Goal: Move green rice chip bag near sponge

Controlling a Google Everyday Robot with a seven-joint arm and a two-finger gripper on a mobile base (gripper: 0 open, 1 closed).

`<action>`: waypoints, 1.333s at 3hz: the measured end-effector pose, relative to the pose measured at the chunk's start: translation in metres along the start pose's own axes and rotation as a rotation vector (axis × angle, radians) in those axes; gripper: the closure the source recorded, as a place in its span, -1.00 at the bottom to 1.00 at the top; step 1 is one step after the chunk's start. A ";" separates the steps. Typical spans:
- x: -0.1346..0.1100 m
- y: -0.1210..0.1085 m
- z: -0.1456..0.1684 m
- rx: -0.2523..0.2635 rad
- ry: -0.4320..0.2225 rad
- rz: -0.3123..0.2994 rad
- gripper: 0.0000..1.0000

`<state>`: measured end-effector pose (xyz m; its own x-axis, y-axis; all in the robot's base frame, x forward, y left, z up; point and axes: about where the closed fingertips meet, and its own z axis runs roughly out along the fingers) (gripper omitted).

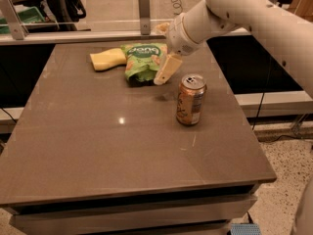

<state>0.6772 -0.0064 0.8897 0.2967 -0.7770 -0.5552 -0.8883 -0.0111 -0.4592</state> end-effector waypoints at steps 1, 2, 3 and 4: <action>0.000 -0.006 -0.022 0.037 -0.004 0.025 -1.00; 0.000 -0.018 -0.061 0.113 -0.013 0.057 -1.00; -0.003 -0.029 -0.104 0.206 -0.029 0.087 -1.00; -0.003 -0.030 -0.107 0.213 -0.028 0.089 -1.00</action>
Offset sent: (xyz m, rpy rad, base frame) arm -0.0093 -0.0808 0.1013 0.1237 -0.1142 -0.1937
